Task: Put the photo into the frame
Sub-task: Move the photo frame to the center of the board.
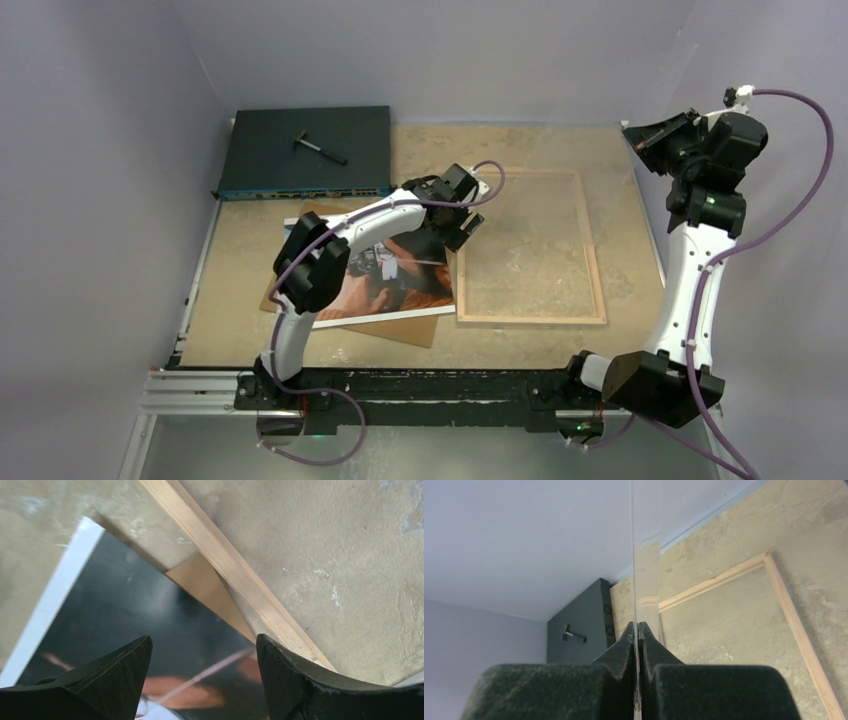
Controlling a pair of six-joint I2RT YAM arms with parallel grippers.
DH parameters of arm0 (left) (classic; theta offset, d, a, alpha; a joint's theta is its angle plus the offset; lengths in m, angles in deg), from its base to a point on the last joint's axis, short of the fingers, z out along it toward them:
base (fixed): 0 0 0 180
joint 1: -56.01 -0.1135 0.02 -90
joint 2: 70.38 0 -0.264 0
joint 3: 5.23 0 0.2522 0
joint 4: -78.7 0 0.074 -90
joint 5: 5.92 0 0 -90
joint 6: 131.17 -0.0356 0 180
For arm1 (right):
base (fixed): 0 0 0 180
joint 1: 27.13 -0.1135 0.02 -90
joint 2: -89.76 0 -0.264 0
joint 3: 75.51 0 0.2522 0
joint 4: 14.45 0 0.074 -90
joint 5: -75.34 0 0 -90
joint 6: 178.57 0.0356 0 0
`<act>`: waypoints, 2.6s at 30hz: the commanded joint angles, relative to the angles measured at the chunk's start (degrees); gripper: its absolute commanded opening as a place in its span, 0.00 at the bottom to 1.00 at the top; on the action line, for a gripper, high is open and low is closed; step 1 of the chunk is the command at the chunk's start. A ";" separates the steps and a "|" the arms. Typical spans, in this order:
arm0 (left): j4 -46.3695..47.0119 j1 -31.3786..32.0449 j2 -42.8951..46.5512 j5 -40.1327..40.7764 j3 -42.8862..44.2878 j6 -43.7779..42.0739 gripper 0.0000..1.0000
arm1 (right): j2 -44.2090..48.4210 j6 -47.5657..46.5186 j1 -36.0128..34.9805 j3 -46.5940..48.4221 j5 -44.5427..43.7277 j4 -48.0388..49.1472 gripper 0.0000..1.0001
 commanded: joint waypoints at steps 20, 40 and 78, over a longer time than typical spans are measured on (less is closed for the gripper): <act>6.30 0.09 -7.94 -10.59 5.00 12.07 0.56 | 3.42 0.65 0.23 -4.26 -1.67 4.26 0.00; 11.13 2.37 -9.33 -7.57 7.43 14.23 0.16 | 2.89 0.49 0.25 -4.52 -2.06 4.41 0.00; 13.54 -8.76 12.34 3.63 -15.30 27.06 0.00 | 2.11 8.72 0.31 -13.08 10.29 17.38 0.00</act>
